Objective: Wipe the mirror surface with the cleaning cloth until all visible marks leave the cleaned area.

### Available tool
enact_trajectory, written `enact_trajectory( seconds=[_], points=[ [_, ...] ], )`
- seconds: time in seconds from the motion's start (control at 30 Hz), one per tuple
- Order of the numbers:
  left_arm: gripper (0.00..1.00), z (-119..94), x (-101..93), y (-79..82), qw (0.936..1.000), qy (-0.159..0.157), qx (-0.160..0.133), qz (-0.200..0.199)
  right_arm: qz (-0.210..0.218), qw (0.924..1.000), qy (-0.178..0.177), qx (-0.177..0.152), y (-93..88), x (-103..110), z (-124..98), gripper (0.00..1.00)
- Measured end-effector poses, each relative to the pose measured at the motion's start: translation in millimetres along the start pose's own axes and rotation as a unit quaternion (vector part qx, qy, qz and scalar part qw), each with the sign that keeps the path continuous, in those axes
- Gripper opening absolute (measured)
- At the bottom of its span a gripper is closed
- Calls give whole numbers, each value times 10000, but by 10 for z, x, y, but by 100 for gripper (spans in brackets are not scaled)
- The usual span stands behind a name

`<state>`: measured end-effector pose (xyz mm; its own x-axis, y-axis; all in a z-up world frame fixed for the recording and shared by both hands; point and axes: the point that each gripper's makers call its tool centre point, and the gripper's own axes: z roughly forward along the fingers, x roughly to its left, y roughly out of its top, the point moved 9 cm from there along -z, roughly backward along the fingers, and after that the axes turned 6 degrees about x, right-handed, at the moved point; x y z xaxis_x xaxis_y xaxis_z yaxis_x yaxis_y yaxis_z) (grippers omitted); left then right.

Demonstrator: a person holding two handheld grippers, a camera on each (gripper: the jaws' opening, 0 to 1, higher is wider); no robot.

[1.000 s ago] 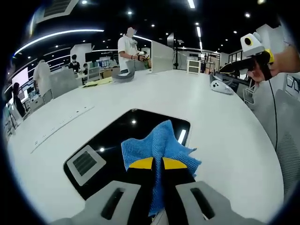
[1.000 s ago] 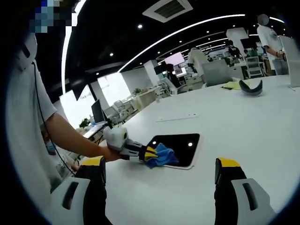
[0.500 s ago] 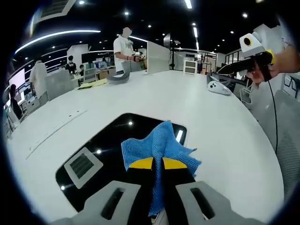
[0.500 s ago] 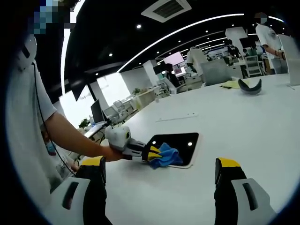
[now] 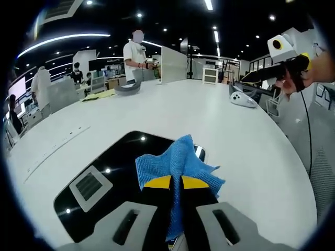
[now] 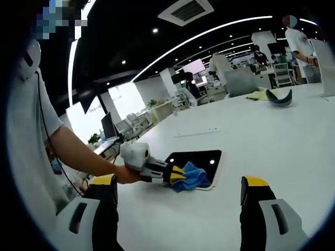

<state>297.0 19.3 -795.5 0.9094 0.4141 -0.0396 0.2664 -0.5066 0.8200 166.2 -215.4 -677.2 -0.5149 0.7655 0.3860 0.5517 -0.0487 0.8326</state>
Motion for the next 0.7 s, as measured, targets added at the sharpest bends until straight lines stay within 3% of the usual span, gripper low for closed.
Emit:
enact_trajectory(
  seconds=[0.7],
  points=[
    [3, 246, -97, 144, 9997, -220, -80, 64, 46, 10000, -54, -35, -11, -33, -41, 99]
  ],
)
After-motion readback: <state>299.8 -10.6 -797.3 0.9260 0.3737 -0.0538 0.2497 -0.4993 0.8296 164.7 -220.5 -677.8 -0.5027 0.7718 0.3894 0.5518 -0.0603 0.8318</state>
